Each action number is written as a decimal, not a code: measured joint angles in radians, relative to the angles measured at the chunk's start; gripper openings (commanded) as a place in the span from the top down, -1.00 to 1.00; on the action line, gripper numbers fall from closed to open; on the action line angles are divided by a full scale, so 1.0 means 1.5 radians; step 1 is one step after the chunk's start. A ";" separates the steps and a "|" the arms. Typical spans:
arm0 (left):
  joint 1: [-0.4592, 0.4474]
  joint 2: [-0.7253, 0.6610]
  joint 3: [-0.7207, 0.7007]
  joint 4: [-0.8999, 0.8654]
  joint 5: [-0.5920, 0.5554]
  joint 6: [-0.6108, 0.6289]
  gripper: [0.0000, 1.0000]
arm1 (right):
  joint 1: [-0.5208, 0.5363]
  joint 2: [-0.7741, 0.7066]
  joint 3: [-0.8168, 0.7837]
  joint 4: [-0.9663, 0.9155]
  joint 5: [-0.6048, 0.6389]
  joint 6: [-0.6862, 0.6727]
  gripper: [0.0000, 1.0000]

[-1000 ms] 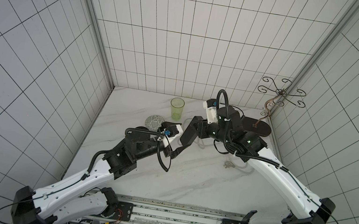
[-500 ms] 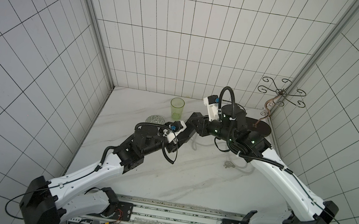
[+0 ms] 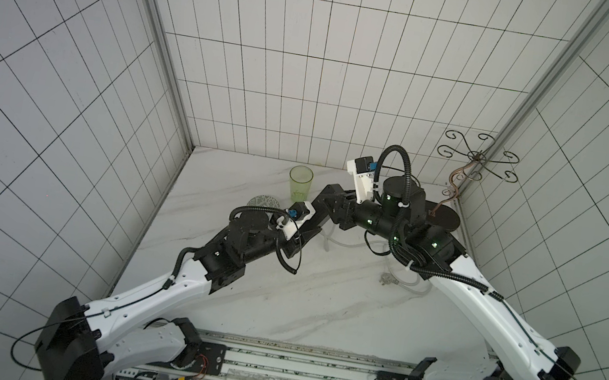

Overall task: Unwrap the cord wrapped around the power strip
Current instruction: Adjust the power strip.

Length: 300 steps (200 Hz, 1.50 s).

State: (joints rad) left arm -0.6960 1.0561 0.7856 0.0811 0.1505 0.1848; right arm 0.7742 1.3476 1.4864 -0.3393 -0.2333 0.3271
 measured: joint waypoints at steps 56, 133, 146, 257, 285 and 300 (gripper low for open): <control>0.053 -0.078 -0.007 0.015 0.063 -0.112 1.00 | -0.080 -0.087 -0.008 0.020 -0.179 -0.160 -0.74; 0.056 -0.140 -0.007 0.143 0.245 -0.279 1.00 | -0.121 -0.097 -0.115 0.317 -0.505 -0.048 -0.65; 0.056 -0.140 -0.007 0.156 0.268 -0.297 1.00 | -0.115 -0.091 -0.115 0.346 -0.528 -0.033 -0.65; 0.058 -0.124 -0.010 0.173 0.348 -0.334 1.00 | -0.049 0.017 -0.100 0.356 -0.585 -0.011 -0.37; 0.058 -0.119 -0.010 0.179 0.354 -0.343 1.00 | -0.044 0.017 -0.100 0.394 -0.588 0.020 -0.23; 0.058 -0.115 -0.011 0.185 0.356 -0.347 1.00 | -0.044 0.017 -0.100 0.420 -0.591 0.035 0.07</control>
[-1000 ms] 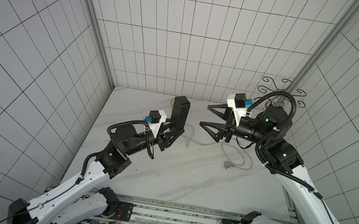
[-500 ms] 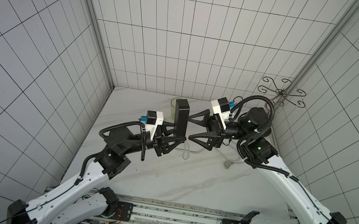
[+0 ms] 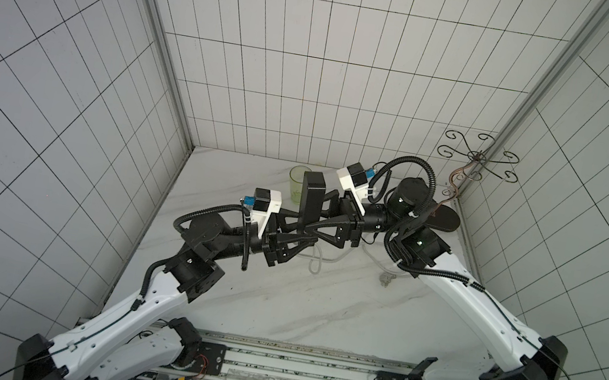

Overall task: Unwrap the cord wrapped around the power strip
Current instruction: Adjust the power strip, then place the power strip at the center of the board.

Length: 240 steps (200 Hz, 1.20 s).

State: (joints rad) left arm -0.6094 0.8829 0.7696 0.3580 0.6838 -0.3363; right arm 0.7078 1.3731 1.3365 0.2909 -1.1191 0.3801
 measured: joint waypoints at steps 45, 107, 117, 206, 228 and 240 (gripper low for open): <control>-0.003 -0.001 0.000 0.016 -0.009 -0.031 0.09 | -0.001 0.009 0.000 0.050 -0.003 0.005 1.00; -0.019 -0.126 -0.026 -0.103 -0.223 0.115 -0.96 | -0.049 0.007 0.003 -0.127 0.065 -0.117 1.00; -0.025 -0.170 -0.030 -0.127 -0.304 0.136 -0.96 | -0.060 0.010 0.013 -0.207 0.113 -0.180 1.00; 0.090 -0.110 0.223 -0.519 -0.985 0.023 -0.92 | 0.149 0.212 0.076 -0.499 0.428 -0.421 1.00; 0.124 -0.111 0.251 -0.585 -1.030 -0.028 -0.92 | 0.206 0.294 0.085 -0.502 0.472 -0.418 1.00; 0.132 -0.109 0.272 -0.619 -1.052 -0.052 -0.92 | 0.231 0.364 0.121 -0.521 0.497 -0.413 1.00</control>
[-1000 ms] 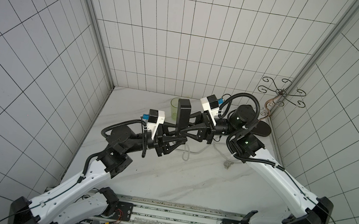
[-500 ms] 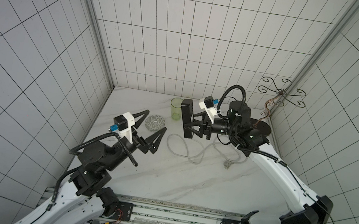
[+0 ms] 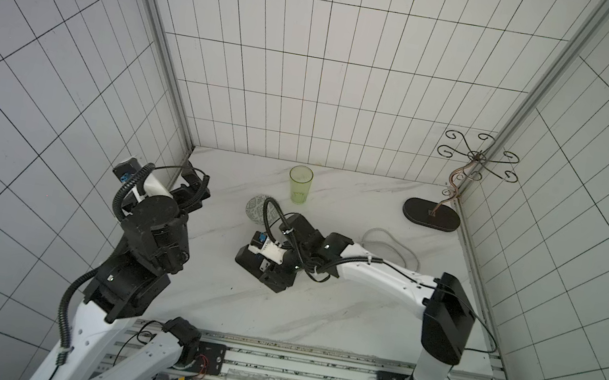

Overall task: Unwrap the cord wrapped around the power strip
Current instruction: Place the power strip at the center of the board.

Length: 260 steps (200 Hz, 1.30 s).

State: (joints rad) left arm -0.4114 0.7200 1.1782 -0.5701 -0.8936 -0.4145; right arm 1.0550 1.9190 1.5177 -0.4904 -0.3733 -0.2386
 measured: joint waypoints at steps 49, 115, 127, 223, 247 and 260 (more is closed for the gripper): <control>0.006 0.009 0.031 -0.078 -0.033 -0.053 -0.92 | 0.049 0.238 0.242 -0.135 0.119 0.028 0.96; 0.006 0.026 0.018 -0.116 -0.019 -0.081 -0.92 | 0.070 0.304 0.359 -0.184 0.179 0.032 0.24; 0.006 0.030 0.013 -0.121 -0.014 -0.086 -0.92 | 0.071 0.308 0.360 -0.183 0.181 0.034 0.10; 0.012 0.055 0.003 -0.141 0.015 -0.118 -0.96 | 0.069 0.301 0.380 -0.173 0.160 0.067 -0.50; 0.024 0.062 -0.015 -0.114 0.015 -0.114 -0.96 | 0.061 0.248 0.379 -0.173 0.158 0.079 -0.50; 0.034 0.066 -0.039 -0.081 0.015 -0.109 -0.96 | 0.051 0.171 0.346 -0.149 0.167 0.086 -0.50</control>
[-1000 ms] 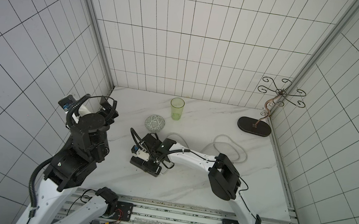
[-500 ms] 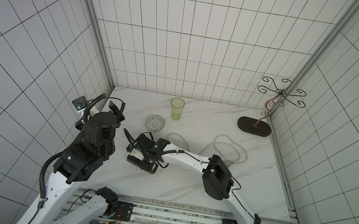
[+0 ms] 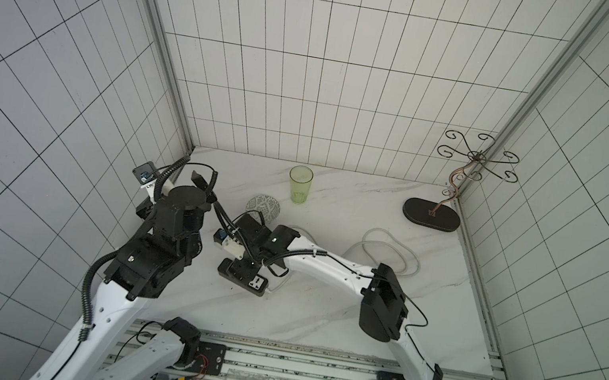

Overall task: Unwrap the cord wrapped around the power strip
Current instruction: Place the power strip at the center of the board, then reset both arms

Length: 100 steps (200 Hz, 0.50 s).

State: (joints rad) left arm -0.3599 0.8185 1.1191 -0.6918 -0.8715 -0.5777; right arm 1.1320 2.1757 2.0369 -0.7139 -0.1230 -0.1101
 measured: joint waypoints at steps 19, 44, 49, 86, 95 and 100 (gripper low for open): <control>0.017 0.006 -0.073 0.086 -0.006 0.028 -0.96 | -0.033 -0.201 -0.151 0.071 0.030 0.012 -0.50; 0.044 0.036 -0.196 0.220 -0.010 0.087 -0.96 | -0.135 -0.488 -0.399 0.196 0.094 0.025 -0.56; 0.050 0.045 -0.220 0.250 -0.009 0.105 -0.96 | -0.162 -0.525 -0.438 0.219 0.113 0.029 -0.56; 0.082 0.113 -0.376 0.484 0.030 0.237 -0.96 | -0.433 -0.641 -0.718 0.381 0.257 0.061 -0.55; 0.095 0.137 -0.394 0.526 0.043 0.263 -0.96 | -0.496 -0.640 -0.777 0.417 0.270 0.069 -0.55; 0.102 0.152 -0.400 0.545 0.052 0.276 -0.96 | -0.534 -0.640 -0.813 0.440 0.273 0.072 -0.55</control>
State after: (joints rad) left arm -0.2062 1.0458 0.5198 0.1261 -0.7929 -0.1638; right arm 0.3309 1.2160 0.8169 -0.0540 0.2871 -0.0021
